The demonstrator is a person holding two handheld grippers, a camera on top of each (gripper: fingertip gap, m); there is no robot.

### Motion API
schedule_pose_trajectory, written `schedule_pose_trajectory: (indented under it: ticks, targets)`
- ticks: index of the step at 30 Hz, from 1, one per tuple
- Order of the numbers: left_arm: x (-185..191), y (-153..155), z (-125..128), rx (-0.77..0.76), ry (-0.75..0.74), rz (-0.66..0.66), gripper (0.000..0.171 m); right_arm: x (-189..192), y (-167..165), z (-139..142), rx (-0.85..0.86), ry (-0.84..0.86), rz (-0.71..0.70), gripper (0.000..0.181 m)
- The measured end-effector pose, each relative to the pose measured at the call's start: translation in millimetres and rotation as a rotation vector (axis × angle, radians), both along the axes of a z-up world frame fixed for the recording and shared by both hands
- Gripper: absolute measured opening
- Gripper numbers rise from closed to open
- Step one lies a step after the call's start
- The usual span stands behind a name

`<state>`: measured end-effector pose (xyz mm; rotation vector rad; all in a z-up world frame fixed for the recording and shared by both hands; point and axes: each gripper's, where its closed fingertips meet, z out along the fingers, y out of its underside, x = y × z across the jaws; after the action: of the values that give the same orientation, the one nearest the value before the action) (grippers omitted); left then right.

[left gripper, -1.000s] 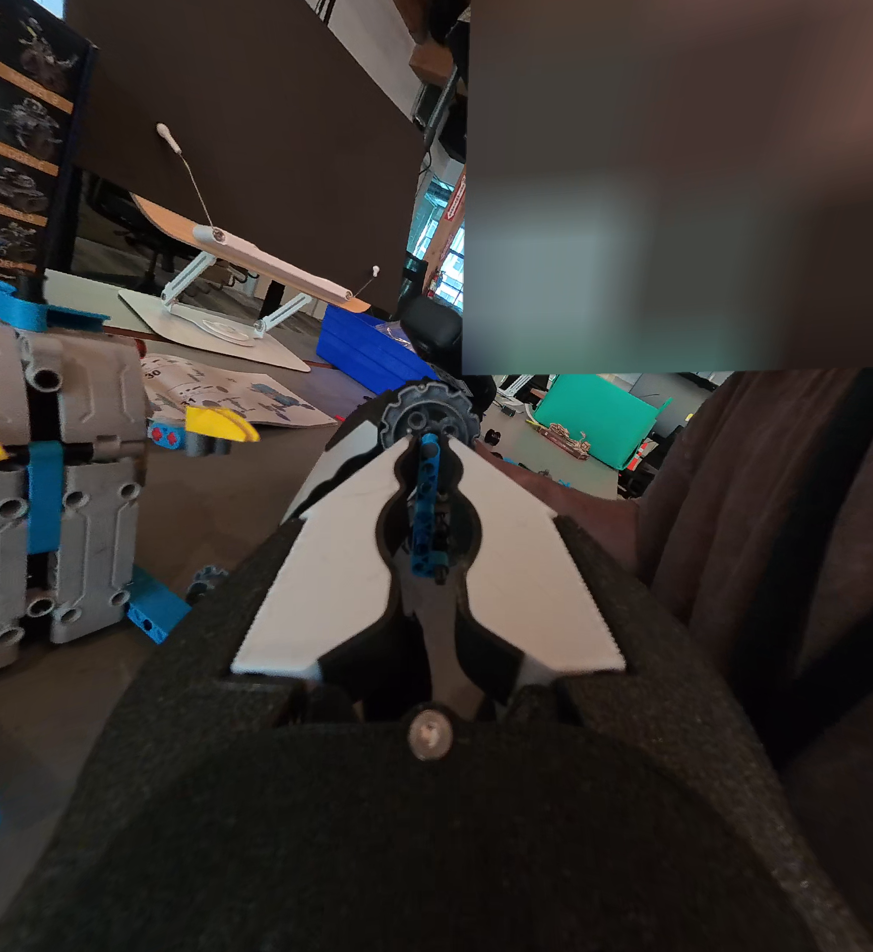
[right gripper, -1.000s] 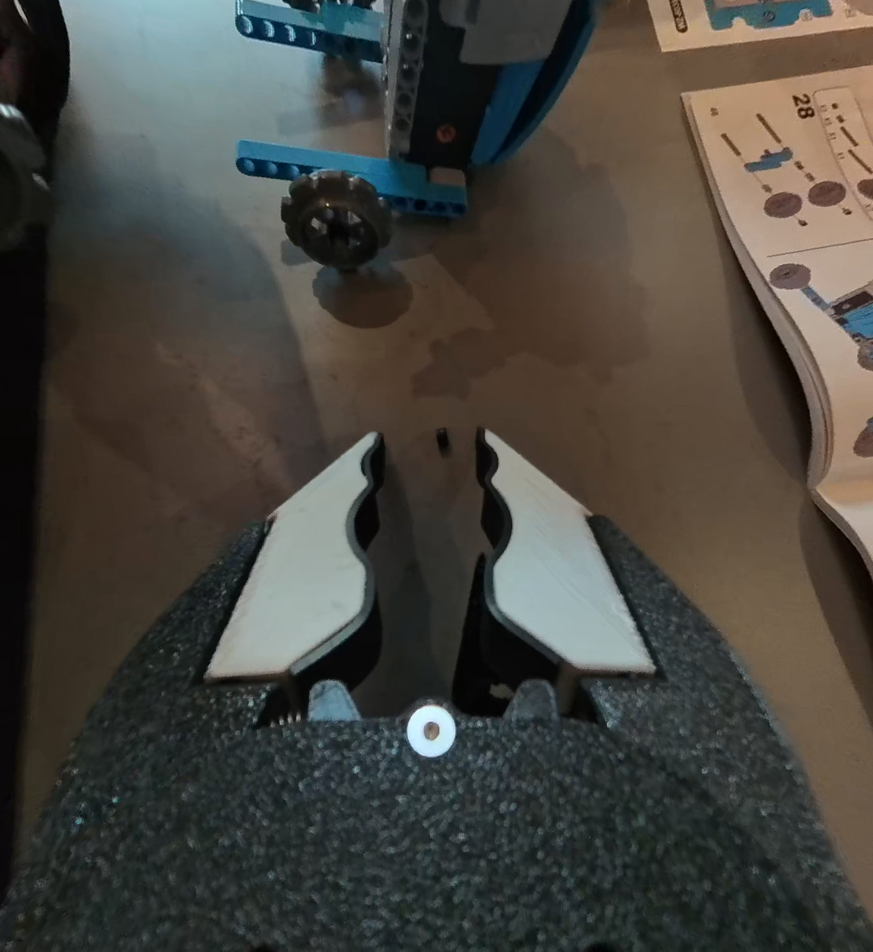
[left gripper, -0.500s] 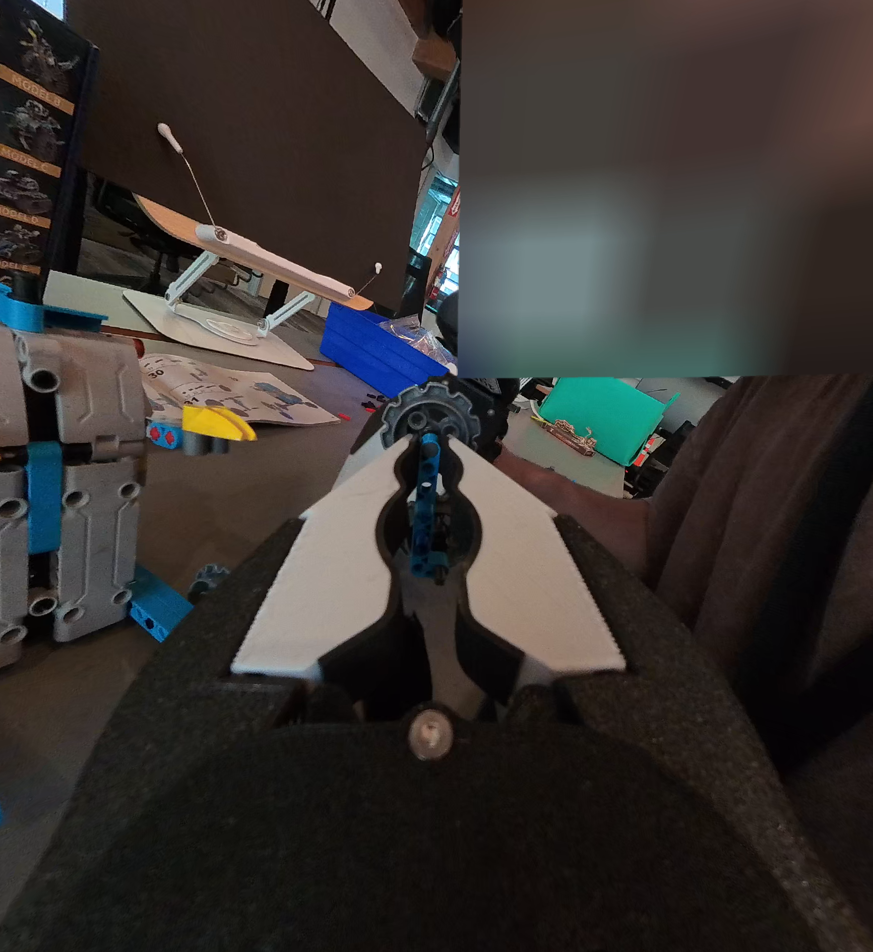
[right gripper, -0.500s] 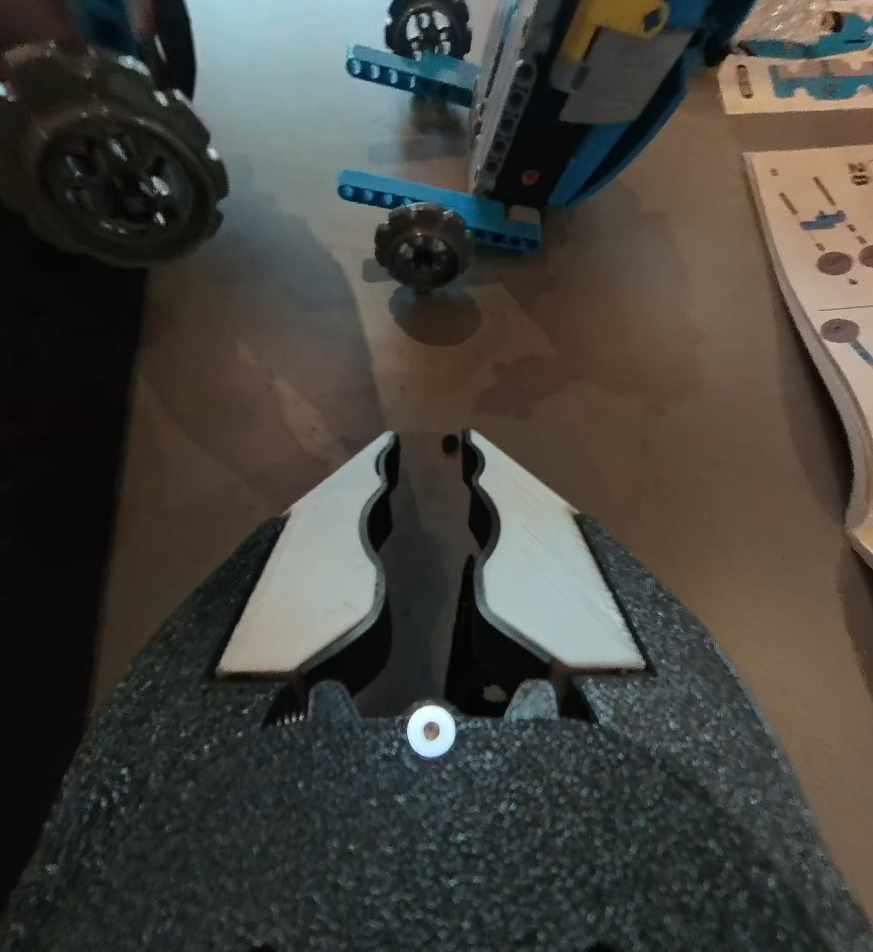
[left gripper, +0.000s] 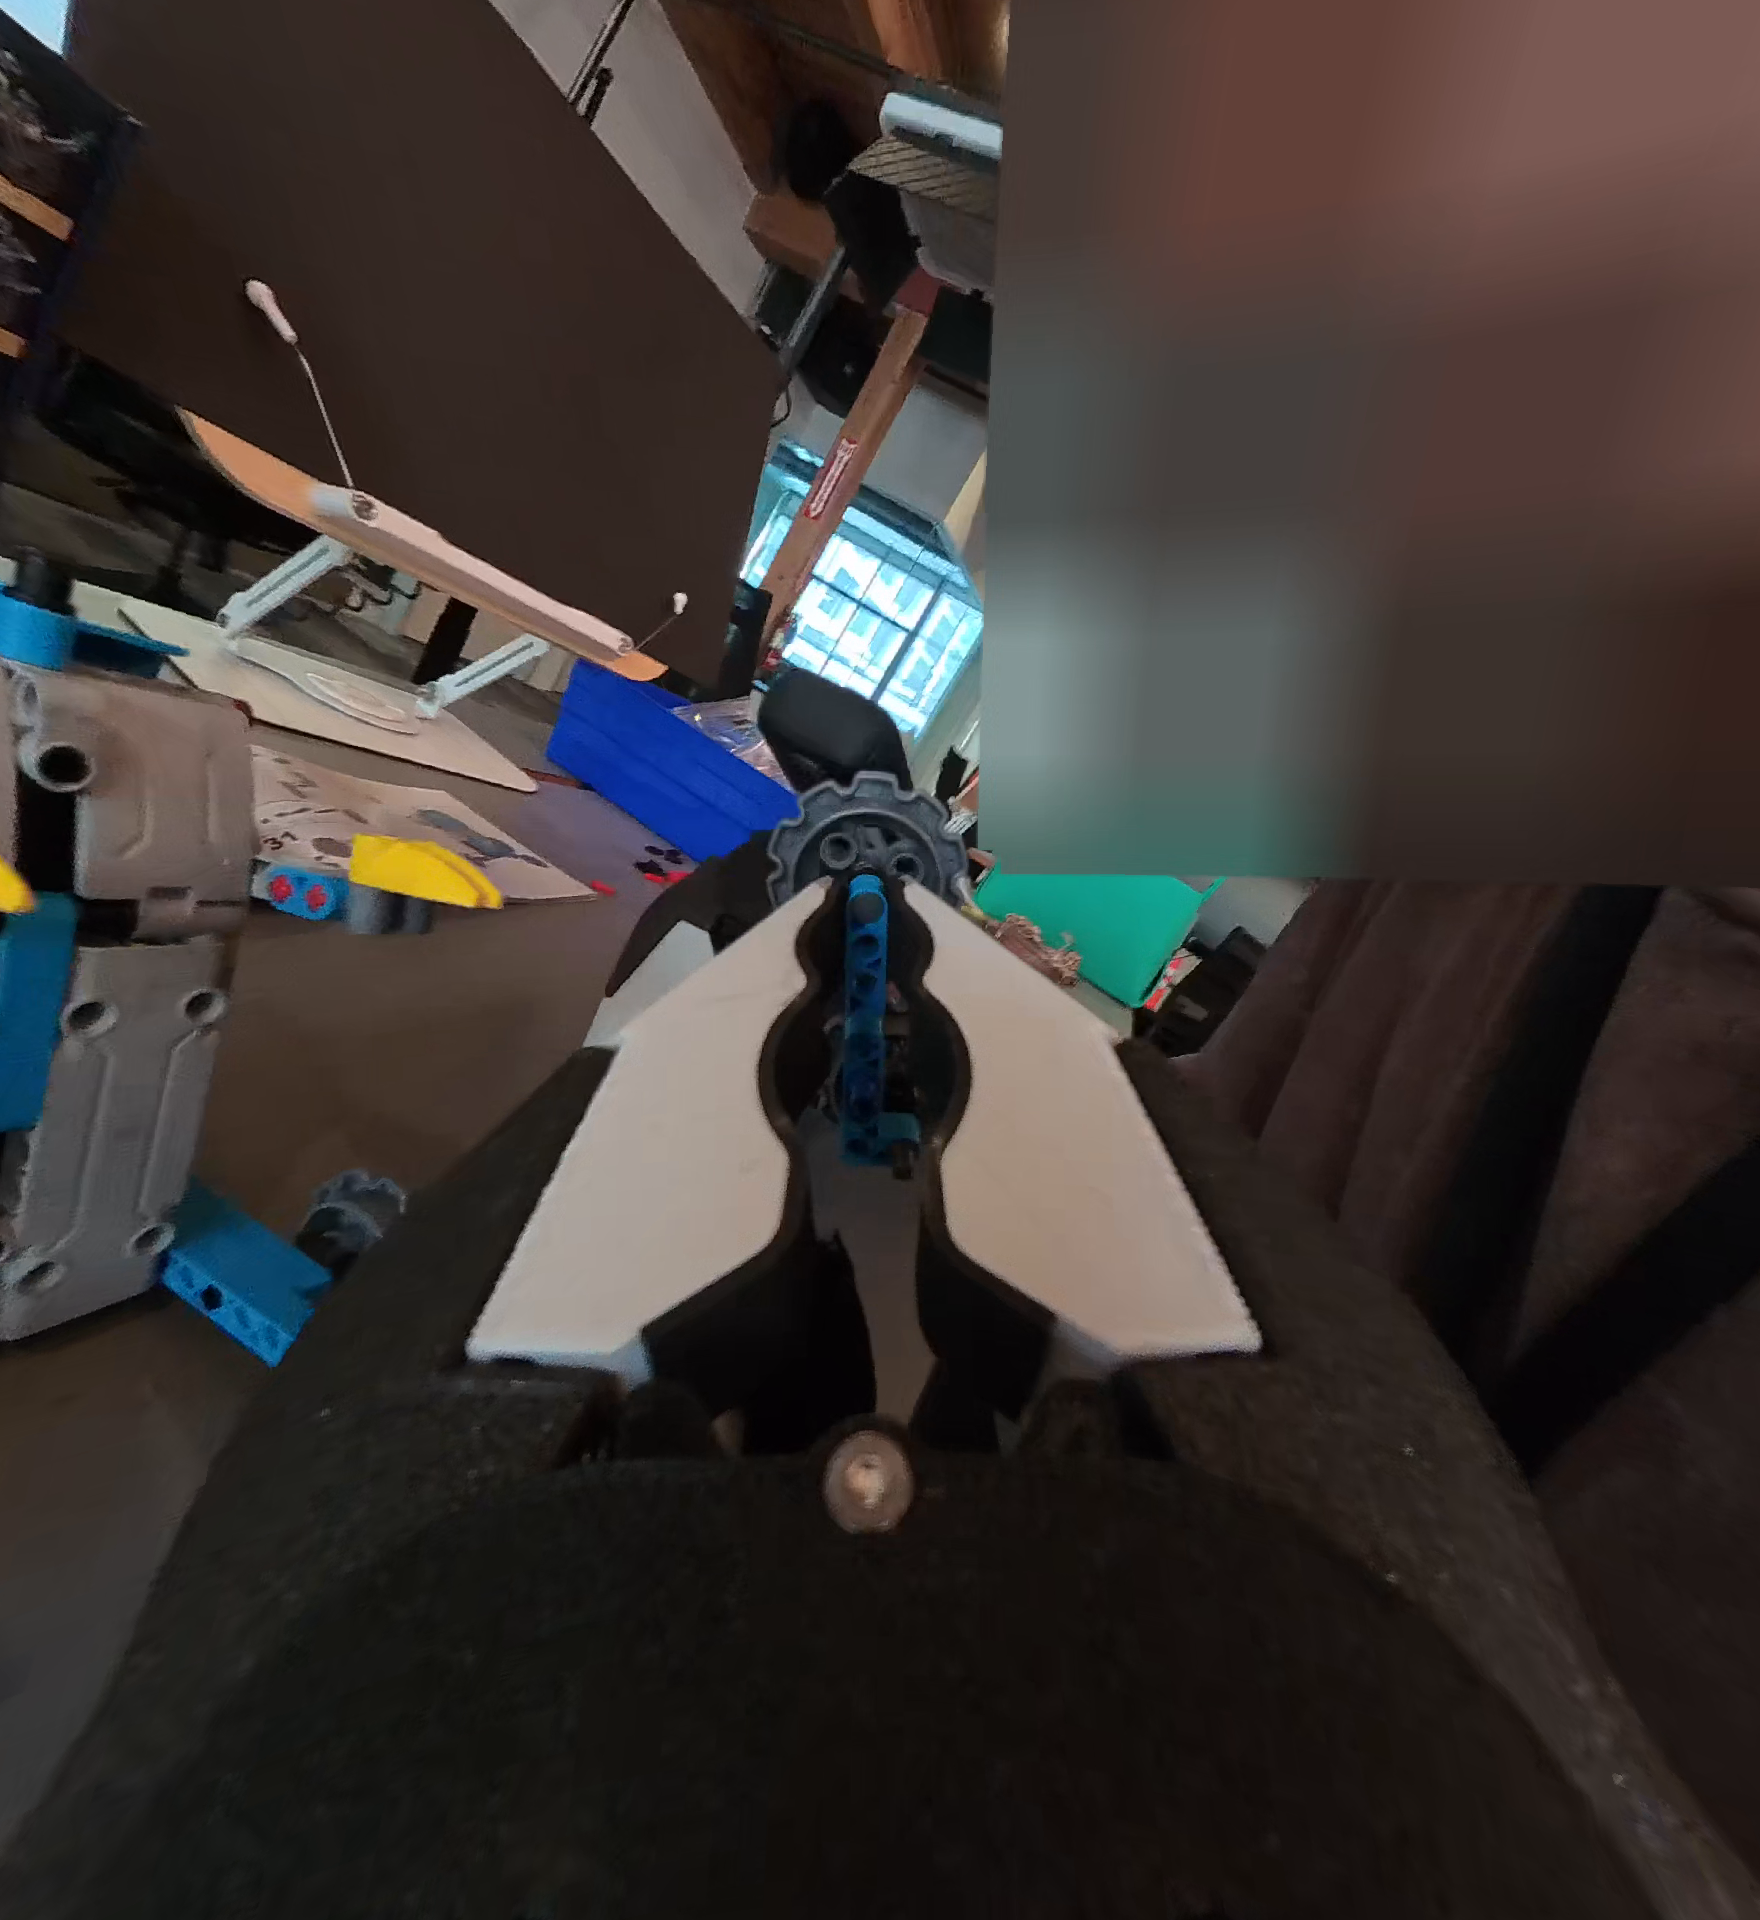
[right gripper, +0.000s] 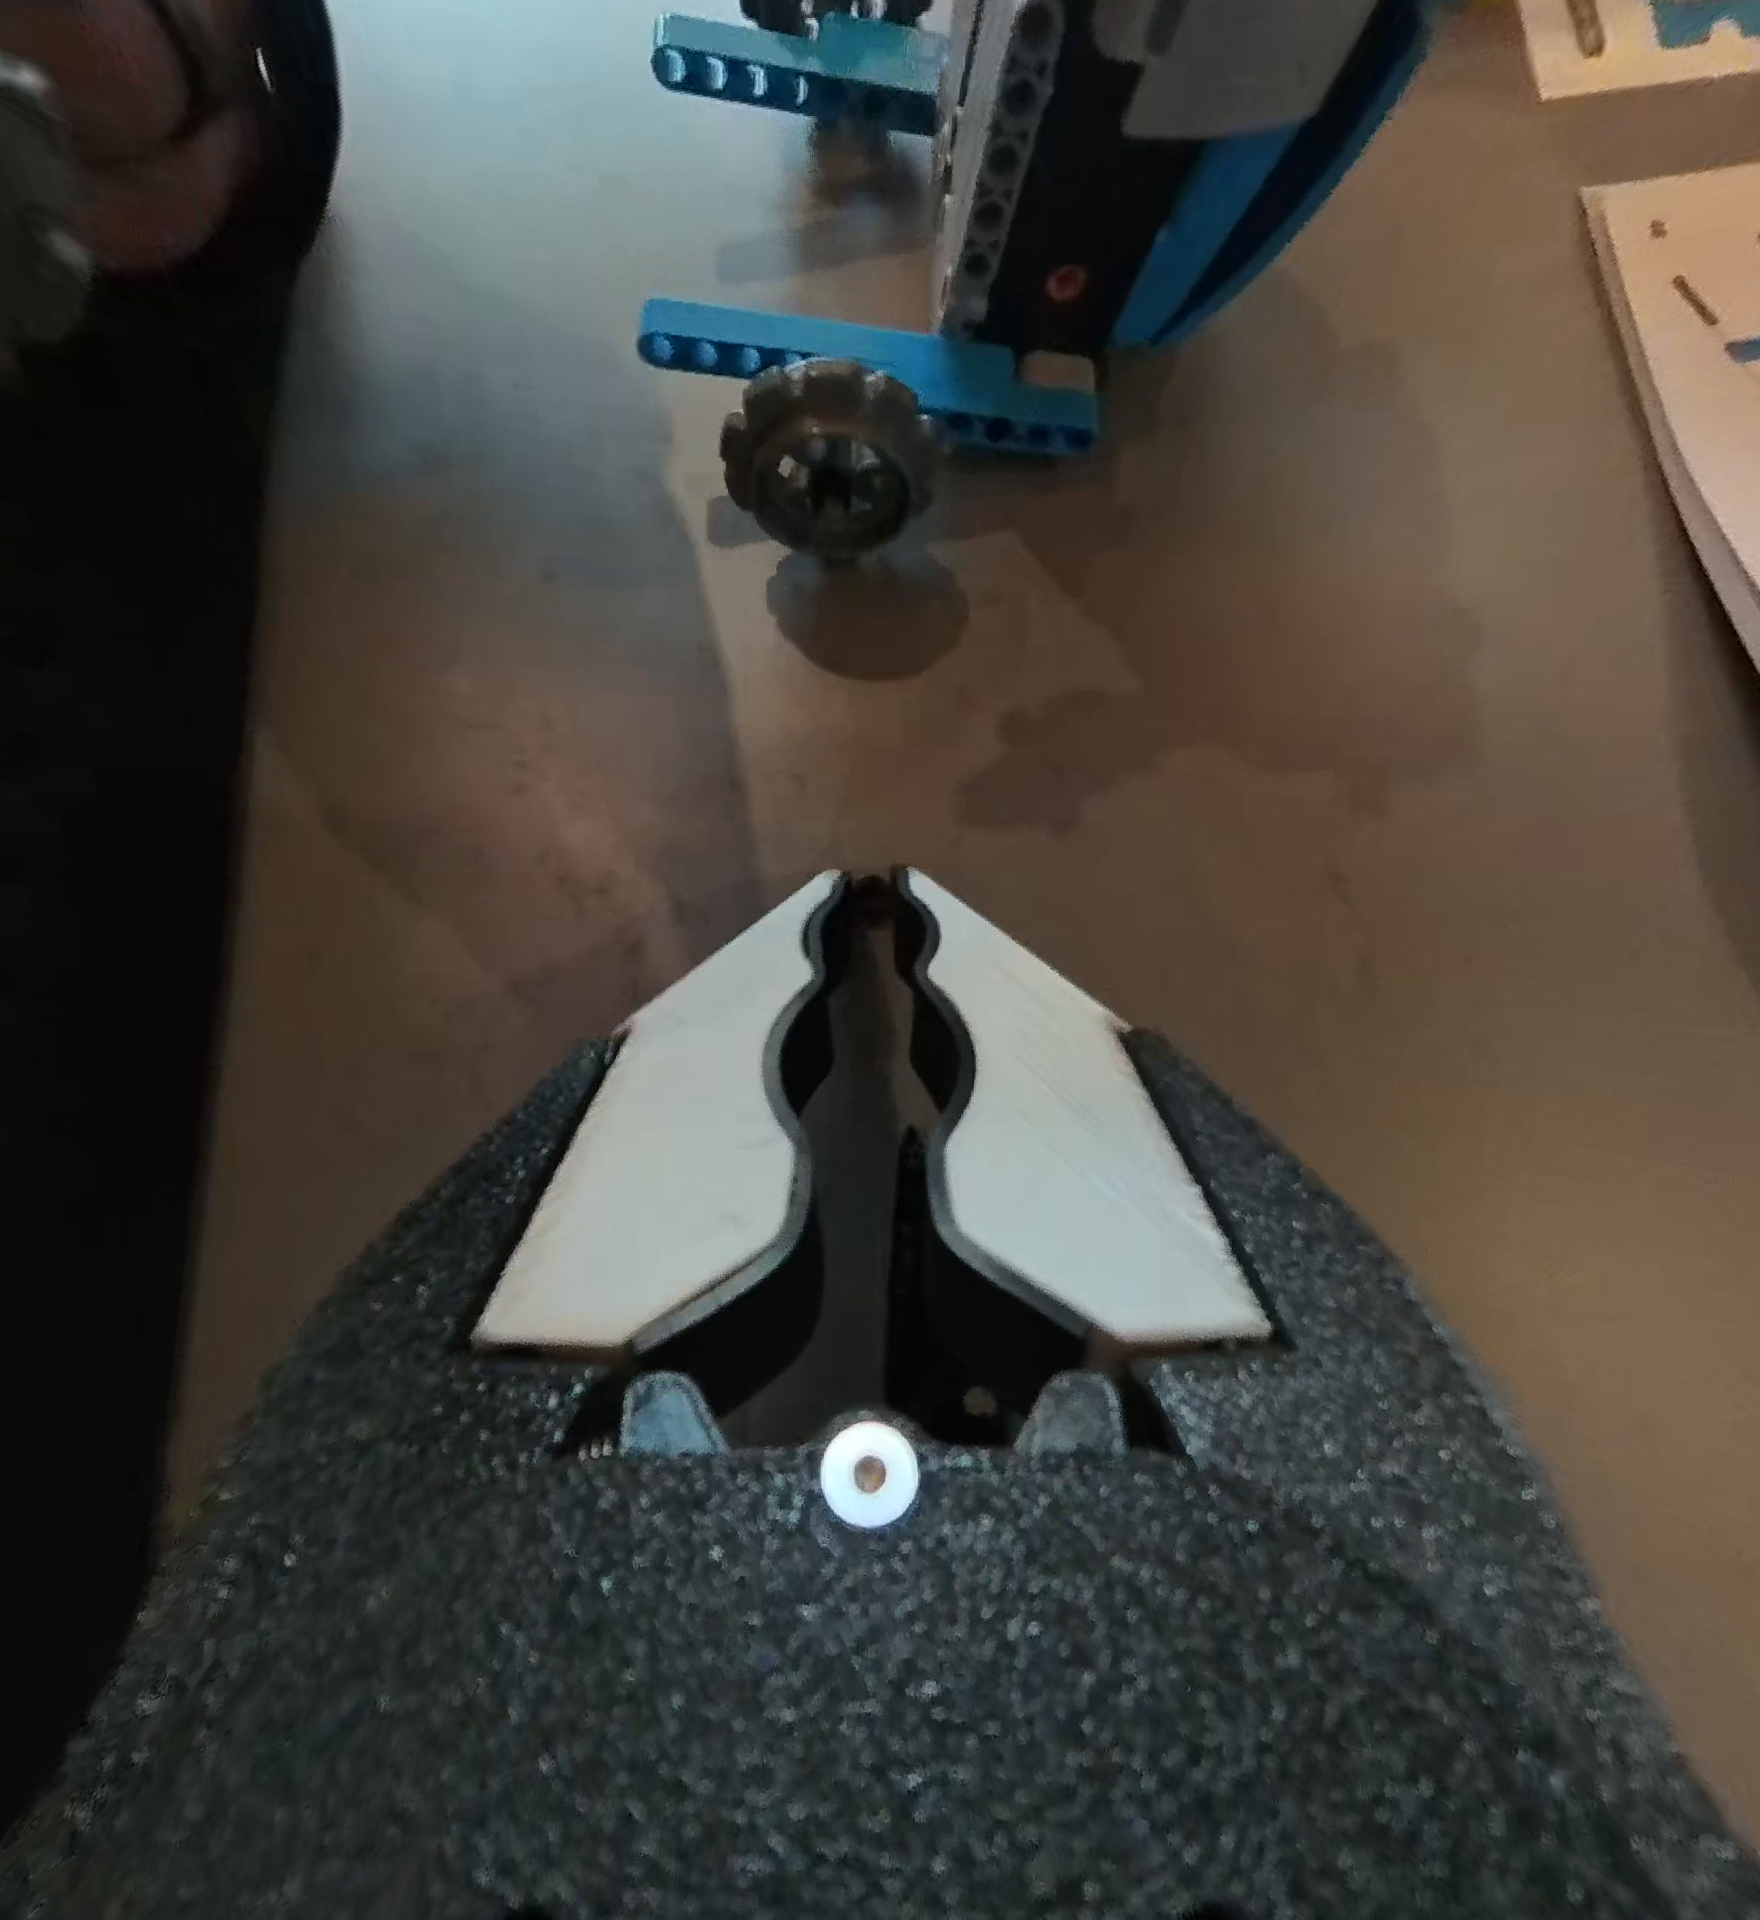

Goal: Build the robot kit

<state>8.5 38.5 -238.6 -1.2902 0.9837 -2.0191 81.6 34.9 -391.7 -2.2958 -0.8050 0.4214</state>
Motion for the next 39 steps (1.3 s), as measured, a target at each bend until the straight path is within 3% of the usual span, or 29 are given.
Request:
schedule_pose_trajectory:
  ticks: [2,4,6,9,11,17,23,29,35,39]
  targets:
    - [-0.7,2.2,1.2,-0.020,-0.010,0.002,0.006,1.7,0.8,2.1,0.012,-0.013,-0.010,0.007]
    - [-1.5,5.2,1.9,-0.036,-0.016,0.006,0.007,-4.6,3.3,22.1,0.075,0.052,-0.020,0.007]
    - [-1.7,6.7,2.3,-0.044,-0.020,0.010,0.006,-17.4,6.6,65.1,0.164,0.260,-0.044,0.007]
    - [-0.7,3.8,2.3,-0.019,-0.018,0.015,0.006,-32.5,-0.1,140.2,0.256,0.734,-0.042,0.007]
    - [0.7,-0.9,2.6,0.006,-0.017,0.014,0.007,-37.4,-6.4,162.3,0.285,0.905,-0.027,0.007]
    - [4.6,-13.5,3.9,0.044,-0.020,0.001,0.006,-56.0,-11.3,163.6,0.266,0.961,-0.014,0.007]
    - [3.8,-14.4,4.9,0.049,-0.025,0.004,0.006,-56.7,-11.4,160.4,0.280,0.911,-0.017,0.007]
    - [3.4,-12.7,5.8,0.032,-0.031,0.007,0.006,-57.0,-10.3,160.6,0.259,0.977,-0.015,0.007]
    - [6.4,-15.2,11.6,-0.120,-0.080,-0.030,0.006,-55.8,-11.9,170.2,0.320,1.076,-0.012,0.006]
    - [9.8,-15.6,14.3,-0.230,-0.117,-0.066,0.006,-56.9,-12.5,174.8,0.380,1.053,-0.010,0.006]
